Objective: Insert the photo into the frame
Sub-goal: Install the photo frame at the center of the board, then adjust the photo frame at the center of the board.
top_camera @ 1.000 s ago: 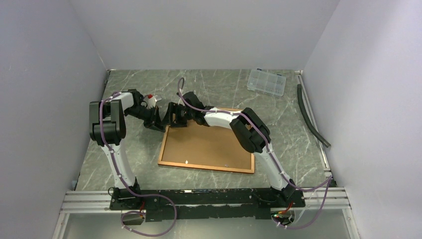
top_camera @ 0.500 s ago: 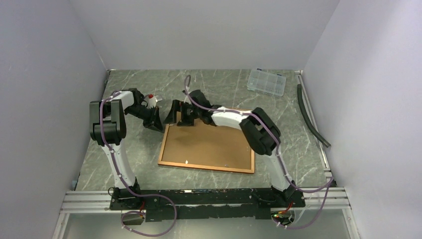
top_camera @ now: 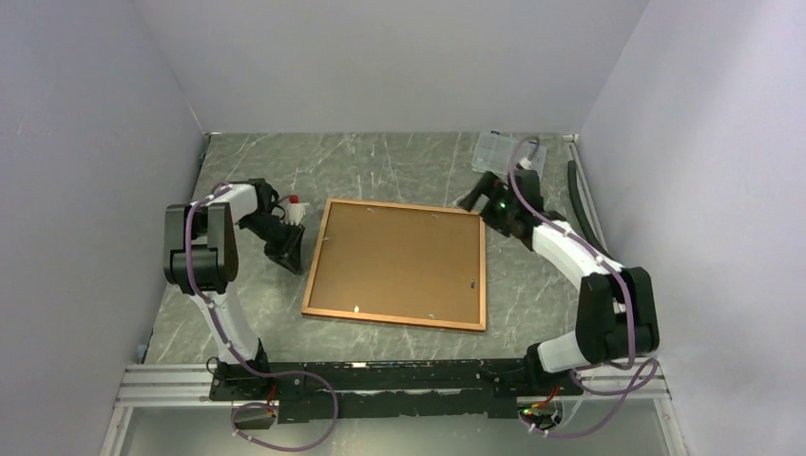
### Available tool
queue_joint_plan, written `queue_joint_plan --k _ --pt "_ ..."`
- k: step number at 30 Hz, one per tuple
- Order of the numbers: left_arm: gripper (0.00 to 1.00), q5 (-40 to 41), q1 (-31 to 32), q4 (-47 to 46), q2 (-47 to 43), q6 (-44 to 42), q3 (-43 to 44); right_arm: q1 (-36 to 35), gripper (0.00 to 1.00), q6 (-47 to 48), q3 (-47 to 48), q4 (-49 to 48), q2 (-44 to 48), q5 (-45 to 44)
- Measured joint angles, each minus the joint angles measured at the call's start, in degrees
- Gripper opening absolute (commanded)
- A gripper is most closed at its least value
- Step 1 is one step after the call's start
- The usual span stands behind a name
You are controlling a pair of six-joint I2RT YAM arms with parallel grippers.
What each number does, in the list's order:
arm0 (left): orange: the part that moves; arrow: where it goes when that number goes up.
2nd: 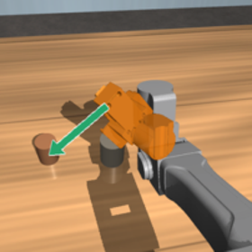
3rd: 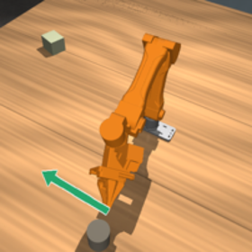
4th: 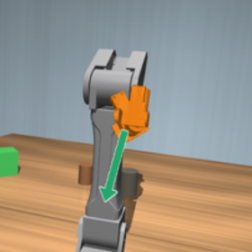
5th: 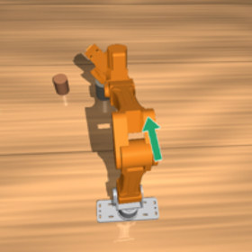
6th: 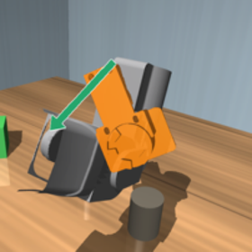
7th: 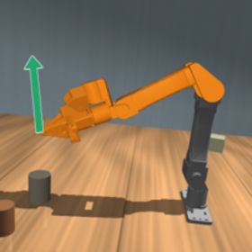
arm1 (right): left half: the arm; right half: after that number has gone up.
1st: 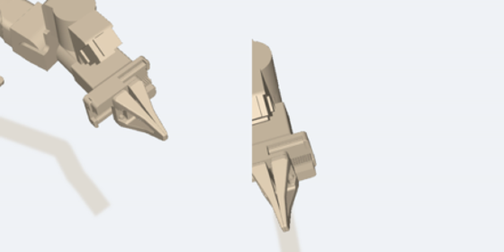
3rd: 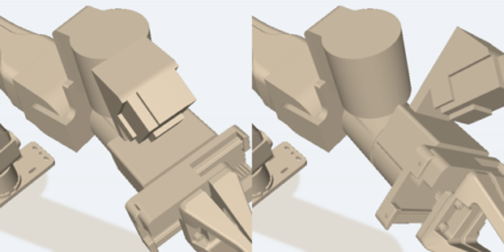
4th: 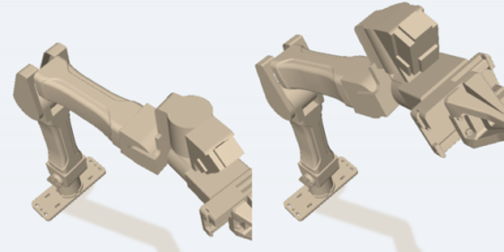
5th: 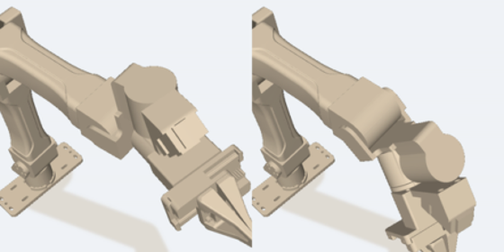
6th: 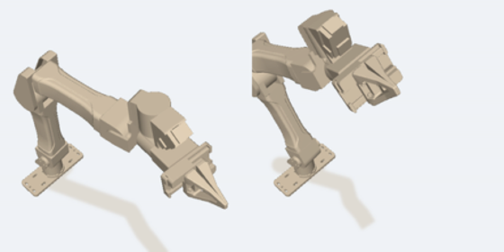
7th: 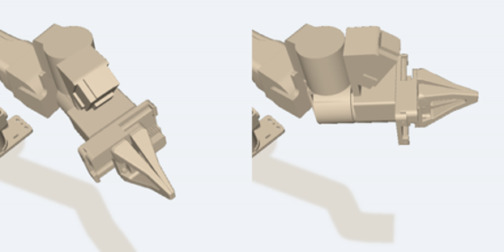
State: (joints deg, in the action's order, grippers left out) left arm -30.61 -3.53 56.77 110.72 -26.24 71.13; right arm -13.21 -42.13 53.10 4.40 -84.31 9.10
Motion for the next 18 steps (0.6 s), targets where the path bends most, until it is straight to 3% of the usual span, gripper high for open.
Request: queue_joint_plan --k 7,14,18 --pt "0.22 5.51 5.79 -1.38 -4.07 -1.62 -5.31 6.12 1.0 2.12 -9.64 5.9 3.43 -4.11" --pt "0.2 8.72 9.79 -2.67 -6.49 -2.01 -7.67 5.84 1.0 1.73 -9.07 2.78 -4.66 0.92" --pt "0.19 10.27 11.21 -2.49 -6.97 -2.23 -8.2 4.33 1.0 1.84 -2.95 1.84 -10.23 2.1"
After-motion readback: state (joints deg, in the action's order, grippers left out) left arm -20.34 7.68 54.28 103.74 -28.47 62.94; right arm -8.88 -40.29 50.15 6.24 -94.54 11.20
